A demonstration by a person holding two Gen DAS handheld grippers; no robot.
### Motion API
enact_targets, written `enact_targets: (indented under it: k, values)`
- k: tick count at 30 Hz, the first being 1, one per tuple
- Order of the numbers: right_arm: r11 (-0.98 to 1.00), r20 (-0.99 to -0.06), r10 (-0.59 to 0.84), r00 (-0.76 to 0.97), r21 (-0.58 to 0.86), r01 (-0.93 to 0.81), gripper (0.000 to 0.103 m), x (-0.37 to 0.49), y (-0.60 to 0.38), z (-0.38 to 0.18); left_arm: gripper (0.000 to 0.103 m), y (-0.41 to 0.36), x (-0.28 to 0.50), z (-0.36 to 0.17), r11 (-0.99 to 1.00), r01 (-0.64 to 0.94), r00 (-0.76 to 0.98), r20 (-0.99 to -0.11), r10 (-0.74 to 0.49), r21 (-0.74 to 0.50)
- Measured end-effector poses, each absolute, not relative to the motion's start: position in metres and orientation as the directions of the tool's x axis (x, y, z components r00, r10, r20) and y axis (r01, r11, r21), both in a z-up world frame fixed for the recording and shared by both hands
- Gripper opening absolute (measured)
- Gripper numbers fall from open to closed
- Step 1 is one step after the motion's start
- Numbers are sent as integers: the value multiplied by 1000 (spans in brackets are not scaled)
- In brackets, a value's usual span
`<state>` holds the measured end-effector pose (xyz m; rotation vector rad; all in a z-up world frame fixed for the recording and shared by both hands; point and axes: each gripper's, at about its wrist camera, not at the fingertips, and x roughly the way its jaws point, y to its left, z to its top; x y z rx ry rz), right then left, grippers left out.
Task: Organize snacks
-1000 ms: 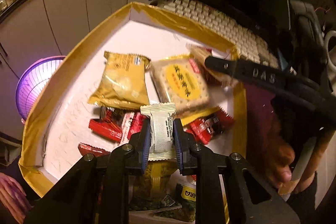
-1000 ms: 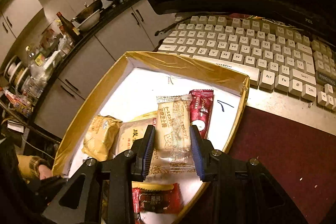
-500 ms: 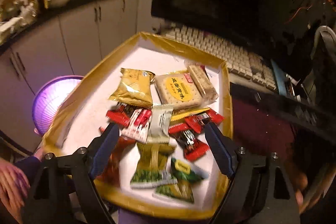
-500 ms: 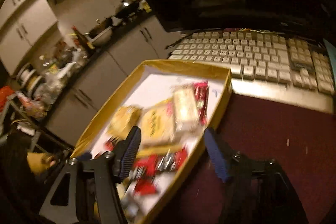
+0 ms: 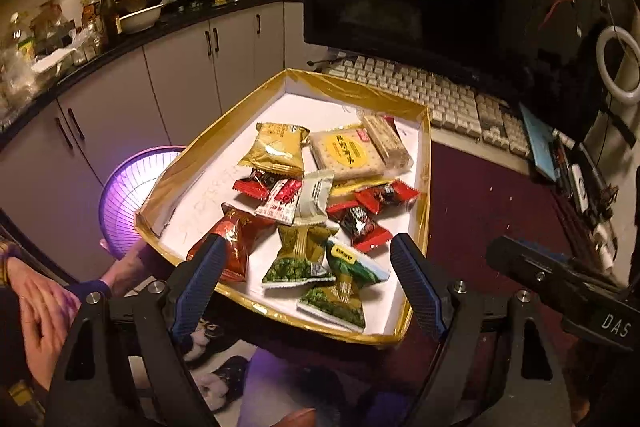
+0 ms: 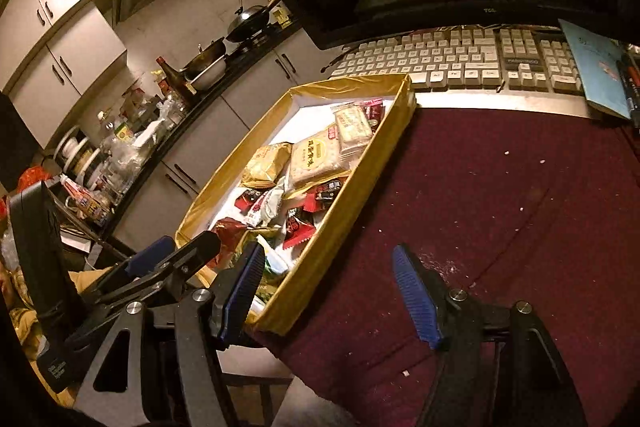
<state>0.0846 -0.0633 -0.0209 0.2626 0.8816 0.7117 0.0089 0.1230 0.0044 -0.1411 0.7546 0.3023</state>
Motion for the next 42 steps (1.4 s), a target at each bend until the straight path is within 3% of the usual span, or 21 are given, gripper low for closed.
enact_targets:
  k: [12,42]
  values:
    - [752,-623,649,436,442,-488,69,75,-45,-18,84,124,0,3,942,-335,673,-689,268,39]
    - [753,-621,639,454,385,-534,69,68,-15,-6,84,150,-2,-5,929,-369,649,-709,275,23]
